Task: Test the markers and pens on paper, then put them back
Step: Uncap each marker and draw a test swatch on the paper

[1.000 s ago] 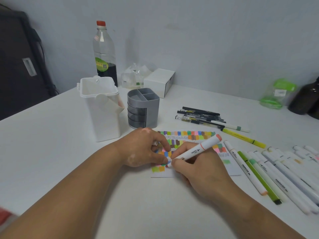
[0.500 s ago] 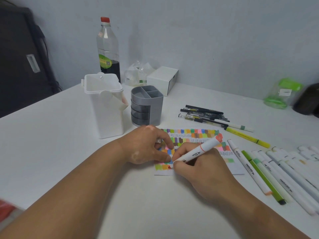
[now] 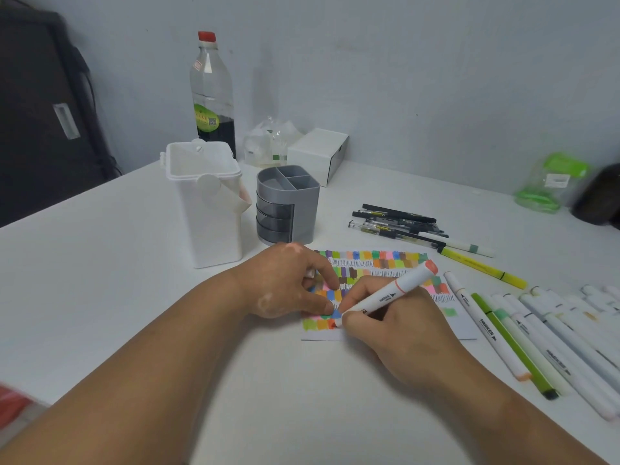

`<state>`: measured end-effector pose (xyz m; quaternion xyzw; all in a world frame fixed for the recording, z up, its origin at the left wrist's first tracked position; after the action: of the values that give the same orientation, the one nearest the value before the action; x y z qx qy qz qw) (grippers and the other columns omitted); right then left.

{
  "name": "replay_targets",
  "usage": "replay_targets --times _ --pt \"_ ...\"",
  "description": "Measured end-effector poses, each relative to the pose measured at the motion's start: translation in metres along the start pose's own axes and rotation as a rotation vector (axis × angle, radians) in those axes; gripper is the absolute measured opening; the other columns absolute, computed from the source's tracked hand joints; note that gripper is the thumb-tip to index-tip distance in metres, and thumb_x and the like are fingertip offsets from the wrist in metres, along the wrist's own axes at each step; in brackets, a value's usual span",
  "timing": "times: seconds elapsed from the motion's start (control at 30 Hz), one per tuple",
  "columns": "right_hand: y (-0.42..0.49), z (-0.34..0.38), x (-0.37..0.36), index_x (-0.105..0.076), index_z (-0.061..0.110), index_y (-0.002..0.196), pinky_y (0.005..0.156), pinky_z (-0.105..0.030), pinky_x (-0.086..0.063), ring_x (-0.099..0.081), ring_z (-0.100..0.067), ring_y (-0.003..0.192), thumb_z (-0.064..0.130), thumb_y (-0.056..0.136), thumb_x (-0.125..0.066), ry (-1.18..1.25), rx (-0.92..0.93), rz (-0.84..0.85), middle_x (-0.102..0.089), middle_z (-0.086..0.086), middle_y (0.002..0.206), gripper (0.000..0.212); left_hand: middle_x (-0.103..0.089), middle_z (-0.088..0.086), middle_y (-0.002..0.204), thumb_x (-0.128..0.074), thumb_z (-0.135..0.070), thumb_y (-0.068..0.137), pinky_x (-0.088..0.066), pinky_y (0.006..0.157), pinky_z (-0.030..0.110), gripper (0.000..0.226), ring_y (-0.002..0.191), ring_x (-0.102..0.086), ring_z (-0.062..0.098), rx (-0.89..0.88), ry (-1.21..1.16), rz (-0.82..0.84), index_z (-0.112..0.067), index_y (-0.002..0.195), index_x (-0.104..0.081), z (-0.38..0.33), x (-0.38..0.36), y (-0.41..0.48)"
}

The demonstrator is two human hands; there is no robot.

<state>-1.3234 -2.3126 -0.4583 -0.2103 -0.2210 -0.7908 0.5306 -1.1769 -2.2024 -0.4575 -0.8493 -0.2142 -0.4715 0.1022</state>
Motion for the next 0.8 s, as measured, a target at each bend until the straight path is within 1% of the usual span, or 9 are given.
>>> replay_targets --times 0.1,0.17,0.23,0.33,0.43,0.57,0.7,0.77,0.8 --pt "0.001 -0.001 0.001 -0.071 0.027 0.078 0.044 -0.017 -0.035 -0.045 -0.003 0.048 0.018 0.081 -0.075 -0.02 -0.009 -0.023 -0.058 0.01 0.054 0.01 -0.049 -0.043 0.06 -0.081 -0.048 0.079 -0.027 0.048 0.016 0.019 0.06 -0.049 -0.012 -0.005 0.01 0.007 -0.044 0.092 -0.068 -0.001 0.0 0.0" --pt "0.001 -0.001 0.001 -0.071 0.026 0.076 0.044 -0.015 -0.036 -0.046 -0.002 0.049 0.017 0.079 -0.074 -0.011 -0.019 0.01 -0.058 0.01 0.055 0.01 -0.048 -0.046 0.06 -0.081 -0.047 0.08 -0.03 0.047 0.014 0.018 0.06 -0.049 -0.014 -0.008 0.005 0.011 -0.045 0.091 -0.067 -0.001 0.0 0.0" --pt "0.001 -0.001 0.001 -0.071 0.027 0.077 0.045 -0.015 -0.037 -0.047 -0.002 0.05 0.018 0.08 -0.074 -0.013 -0.02 0.0 -0.059 0.01 0.056 0.01 -0.048 -0.046 0.06 -0.081 -0.046 0.079 -0.034 0.049 0.012 0.018 0.06 -0.049 -0.014 -0.011 -0.003 0.007 -0.045 0.091 -0.067 -0.001 0.0 0.0" --pt "0.001 -0.002 0.003 -0.07 0.029 0.077 0.045 -0.016 -0.037 -0.046 -0.003 0.049 0.018 0.081 -0.074 -0.028 -0.026 -0.035 -0.059 0.009 0.056 0.012 -0.048 -0.044 0.059 -0.081 -0.047 0.079 -0.029 0.048 0.016 0.018 0.059 -0.049 -0.012 -0.004 -0.002 0.008 -0.047 0.088 -0.066 -0.002 0.0 0.0" --pt "0.001 0.0 0.002 -0.071 0.027 0.076 0.044 -0.014 -0.037 -0.048 -0.002 0.051 0.017 0.08 -0.073 -0.032 -0.034 0.014 -0.06 0.009 0.057 0.011 -0.049 -0.039 0.057 -0.082 -0.047 0.079 -0.031 0.053 0.024 0.018 0.056 -0.048 -0.008 0.007 -0.011 0.003 -0.046 0.089 -0.066 -0.001 0.0 0.0" --pt "0.001 0.0 0.004 -0.07 0.026 0.075 0.045 -0.015 -0.038 -0.049 -0.003 0.051 0.017 0.081 -0.073 -0.038 -0.029 -0.034 -0.06 0.009 0.057 0.011 -0.05 -0.038 0.058 -0.082 -0.047 0.079 -0.029 0.049 0.019 0.019 0.055 -0.048 -0.006 0.007 -0.007 0.0 -0.044 0.091 -0.068 -0.002 0.001 -0.001" --pt "0.001 0.002 0.003 -0.071 0.027 0.073 0.044 -0.013 -0.037 -0.049 -0.001 0.05 0.024 0.074 -0.07 -0.025 -0.026 0.008 -0.059 0.012 0.055 0.003 -0.05 -0.036 0.057 -0.082 -0.047 0.079 -0.027 0.048 0.018 0.019 0.055 -0.048 -0.005 0.004 -0.01 0.001 -0.044 0.092 -0.069 0.001 -0.001 0.0" --pt "0.001 0.001 0.008 -0.07 0.024 0.073 0.043 -0.016 -0.035 -0.046 -0.002 0.047 0.023 0.073 -0.067 0.06 -0.036 -0.072 -0.056 0.01 0.052 0.004 -0.05 -0.03 0.055 -0.082 -0.048 0.078 -0.029 0.049 0.018 0.024 0.054 -0.047 -0.002 -0.001 -0.014 -0.017 -0.043 0.097 -0.069 0.003 0.0 0.0" --pt "0.001 -0.001 0.014 -0.069 0.022 0.072 0.043 -0.021 -0.035 -0.045 -0.006 0.046 0.021 0.072 -0.066 0.164 -0.064 -0.139 -0.054 0.009 0.051 0.004 -0.05 -0.027 0.055 -0.082 -0.05 0.078 -0.032 0.051 0.018 0.028 0.053 -0.047 -0.001 -0.003 -0.029 -0.045 -0.043 0.101 -0.068 0.003 0.001 -0.001"
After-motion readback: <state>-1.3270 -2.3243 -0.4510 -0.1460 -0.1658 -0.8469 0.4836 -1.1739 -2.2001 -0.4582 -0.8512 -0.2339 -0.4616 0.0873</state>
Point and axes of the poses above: each hand's wrist, its own y-axis towards the middle knuckle, its own x-axis out of the back of the hand, z = x × y, the point moved 4 cm from there along y, towards the middle knuckle
